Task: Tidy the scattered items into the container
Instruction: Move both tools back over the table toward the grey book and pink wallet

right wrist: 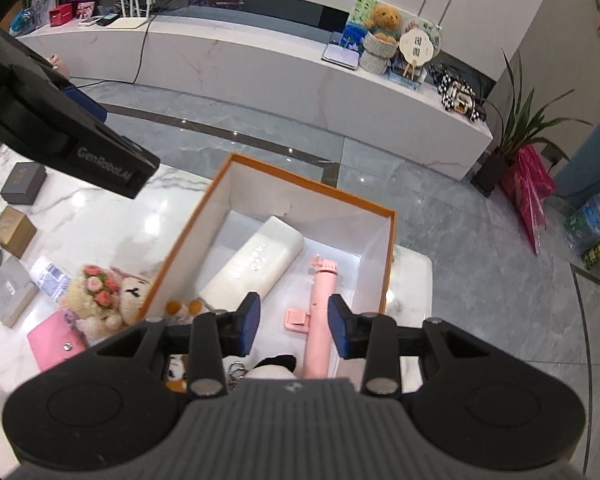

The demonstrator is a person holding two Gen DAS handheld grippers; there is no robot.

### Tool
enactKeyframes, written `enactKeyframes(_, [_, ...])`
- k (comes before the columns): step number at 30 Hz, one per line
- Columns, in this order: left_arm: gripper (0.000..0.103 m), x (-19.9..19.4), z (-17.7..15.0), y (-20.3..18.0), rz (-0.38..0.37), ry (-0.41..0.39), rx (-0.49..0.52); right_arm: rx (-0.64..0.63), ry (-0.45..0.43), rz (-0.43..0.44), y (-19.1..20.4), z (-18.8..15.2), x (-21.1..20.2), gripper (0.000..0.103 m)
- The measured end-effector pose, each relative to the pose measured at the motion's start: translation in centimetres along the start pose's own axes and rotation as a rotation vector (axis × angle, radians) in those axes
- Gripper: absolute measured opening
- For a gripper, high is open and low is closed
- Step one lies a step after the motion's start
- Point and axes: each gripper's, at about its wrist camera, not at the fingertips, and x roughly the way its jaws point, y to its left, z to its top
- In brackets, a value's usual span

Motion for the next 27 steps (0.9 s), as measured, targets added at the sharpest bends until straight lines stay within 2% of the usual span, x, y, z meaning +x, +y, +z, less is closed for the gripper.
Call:
enactKeyframes(3, [0.08, -0.9, -1.1, 1.9, 0.011, 0.0, 0.004, -0.017, -0.012, 0.006, 1.2, 0.1, -1.0, 0.042])
enactKeyframes(14, [0.081, -2.2, -6.0, 10.2, 0.057, 0.025, -0.02, -0.103, -0.038, 0.066, 7.4, -0.2, -2.8, 0.045])
enactKeyframes(18, [0.081, -2.4, -7.9, 12.5, 0.049, 0.021, -0.029, -0.125, -0.04, 0.09, 9.1, -1.1, -3.0, 0.047])
enactKeyframes(24, [0.082, -1.6, -11.8, 14.4, 0.046, 0.041, 0.029, -0.169, -0.067, 0.141, 11.1, -2.9, -3.2, 0.049])
enactKeyframes(27, [0.082, -0.8, -13.7, 15.5, 0.009, 0.035, 0.03, -0.188, -0.089, 0.167, 12.1, -3.6, -3.3, 0.053])
